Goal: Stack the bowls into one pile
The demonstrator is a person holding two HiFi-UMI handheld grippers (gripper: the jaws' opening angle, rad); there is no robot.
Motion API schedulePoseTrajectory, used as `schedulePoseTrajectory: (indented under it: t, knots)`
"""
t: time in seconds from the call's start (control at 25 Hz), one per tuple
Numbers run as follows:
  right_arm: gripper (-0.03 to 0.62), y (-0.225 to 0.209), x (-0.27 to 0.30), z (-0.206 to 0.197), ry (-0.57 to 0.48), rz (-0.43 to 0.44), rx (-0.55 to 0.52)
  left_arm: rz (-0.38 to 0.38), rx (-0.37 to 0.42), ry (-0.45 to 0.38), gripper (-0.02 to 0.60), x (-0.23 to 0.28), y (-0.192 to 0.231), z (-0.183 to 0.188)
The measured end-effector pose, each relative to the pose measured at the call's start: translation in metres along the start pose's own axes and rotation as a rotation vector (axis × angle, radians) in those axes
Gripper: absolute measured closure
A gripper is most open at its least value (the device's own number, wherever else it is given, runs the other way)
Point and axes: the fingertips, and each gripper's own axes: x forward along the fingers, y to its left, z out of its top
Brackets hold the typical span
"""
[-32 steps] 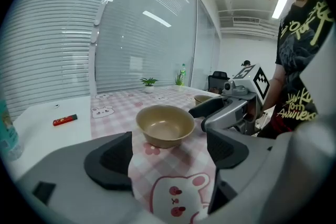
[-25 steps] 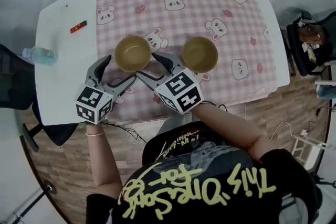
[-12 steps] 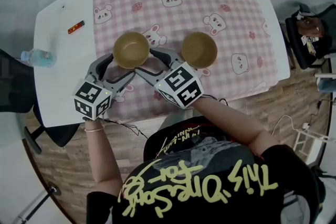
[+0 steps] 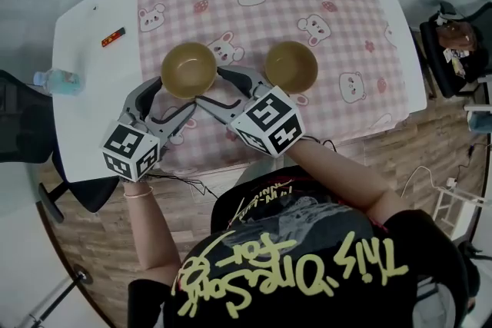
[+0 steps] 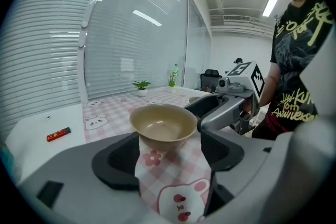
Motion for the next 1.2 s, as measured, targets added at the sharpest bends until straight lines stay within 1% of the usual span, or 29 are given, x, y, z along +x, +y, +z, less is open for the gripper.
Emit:
schedulePoseTrajectory:
  t: [0.2, 0.64, 0.88, 1.2]
  knots:
    - [0.307, 0.007, -0.012, 0.011, -0.026, 0.003, -0.033, 0.014, 0.025, -0.017, 0.216, -0.008, -0.009, 0.012]
    - [0.307, 0.007, -0.053, 0.032, -0.088, -0.007, -0.054, 0.027, 0.075, -0.058, 0.218, -0.012, -0.04, 0.047]
    - [0.307, -0.005, -0.076, 0.041, -0.105, -0.005, -0.044, 0.028, 0.089, -0.075, 0.219, -0.002, -0.055, 0.068]
    - [0.307, -0.032, -0.111, 0.048, -0.112, -0.012, -0.027, 0.025, 0.106, -0.092, 0.219, 0.024, -0.079, 0.095]
